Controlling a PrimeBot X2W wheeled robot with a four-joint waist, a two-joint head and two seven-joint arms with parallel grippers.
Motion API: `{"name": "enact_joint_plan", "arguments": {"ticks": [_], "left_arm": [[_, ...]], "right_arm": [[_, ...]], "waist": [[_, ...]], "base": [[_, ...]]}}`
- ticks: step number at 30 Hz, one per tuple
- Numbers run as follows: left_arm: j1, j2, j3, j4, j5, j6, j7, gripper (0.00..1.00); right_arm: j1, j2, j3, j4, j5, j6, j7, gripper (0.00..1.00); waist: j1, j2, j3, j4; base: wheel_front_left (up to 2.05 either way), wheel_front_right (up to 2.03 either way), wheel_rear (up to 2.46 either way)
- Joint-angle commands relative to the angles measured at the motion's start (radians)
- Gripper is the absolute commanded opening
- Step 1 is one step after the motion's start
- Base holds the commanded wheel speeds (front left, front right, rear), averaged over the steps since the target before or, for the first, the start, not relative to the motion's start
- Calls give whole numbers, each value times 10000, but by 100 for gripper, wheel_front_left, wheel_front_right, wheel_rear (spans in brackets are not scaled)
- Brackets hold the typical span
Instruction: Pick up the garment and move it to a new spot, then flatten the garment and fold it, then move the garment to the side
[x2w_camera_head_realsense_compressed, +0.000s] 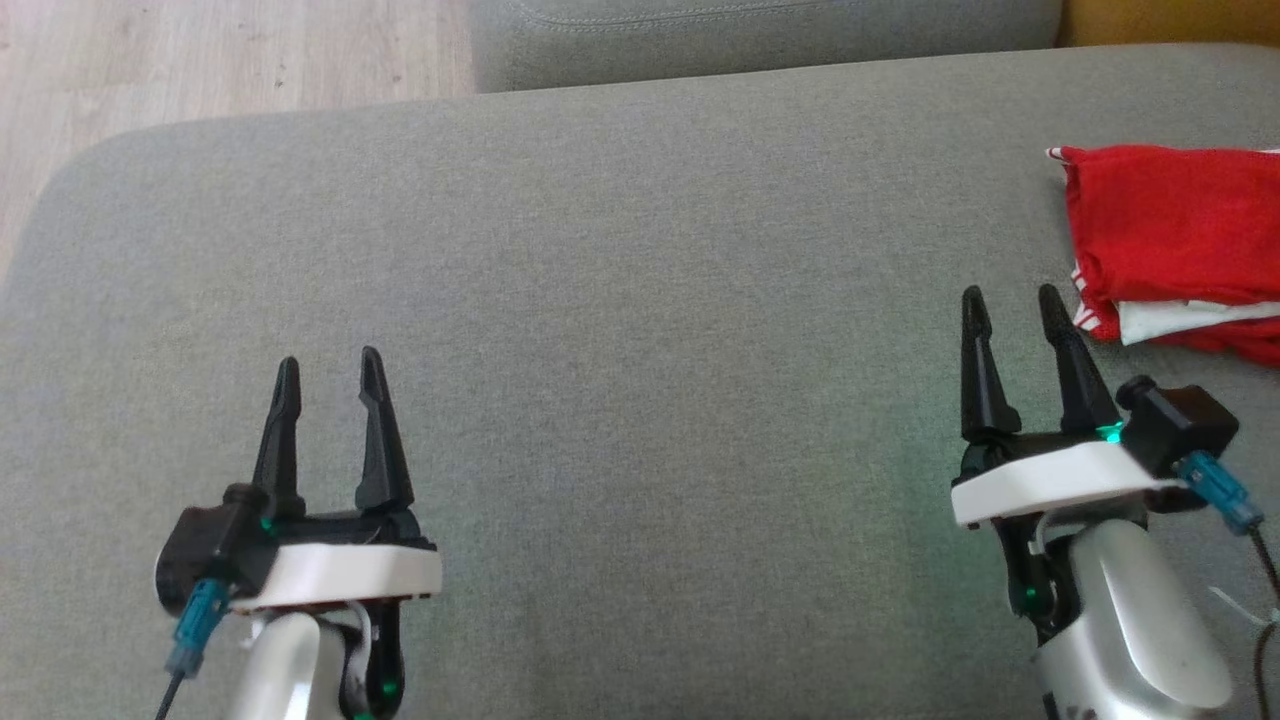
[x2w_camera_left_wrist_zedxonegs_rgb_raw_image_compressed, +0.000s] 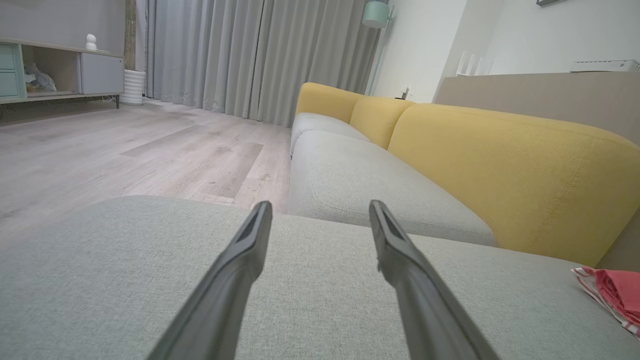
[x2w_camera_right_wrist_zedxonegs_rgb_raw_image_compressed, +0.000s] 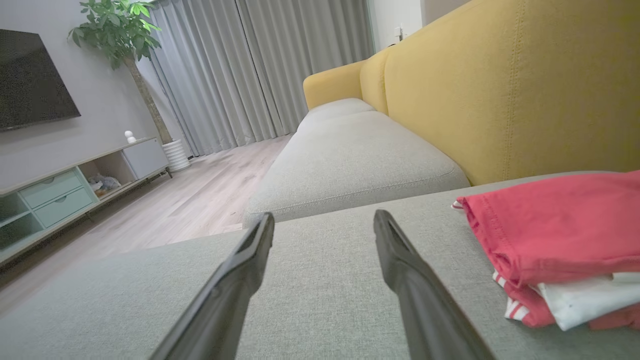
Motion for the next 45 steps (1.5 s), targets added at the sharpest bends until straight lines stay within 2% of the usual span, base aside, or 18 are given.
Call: {"name": "enact_joint_plan", "arguments": {"ticks": [1,12,21,31,34,35,39,45], "left_arm": [[-261,72,406,-276,-4,53,-51,100],[-194,72,558,-550,-305,-195,-51,100],[-178,72,459,-64,-804,-252,-51,100],[-236,72,570,3,-800,-115,-51,100],[-227,72,620,75,-714,80,-51,100],[12,-2,251,364,-770,45,1,0],[211,-9,219,993,-813,22,27,0],[208,-5,324,979,-1395,-42,207,0]], "right_arm": [[-213,-2,272,-298,-33,65,-118,100],[-342,-2,275,-320,-79,65,-135,100],[-292,-1,335,-235,-42,65,-136,100],[-315,-1,424,-142,21,65,-137,100],[-315,-1,442,-119,25,65,-137,100],[-19,2,203,128,7,0,-29,0],[364,46,232,711,34,-2,-6,0],[421,21,167,612,708,1,142,0]], "waist": [[0,0,24,-9],[0,0,60,-70],[0,0,45,-107],[0,0,32,-124],[0,0,22,-125],[0,0,22,-125],[0,0,18,-125],[0,0,-37,-100]], "base": [[0,0,0],[0,0,0],[0,0,0],[0,0,0],[0,0,0],[0,0,0],[0,0,0],[0,0,0]]}}
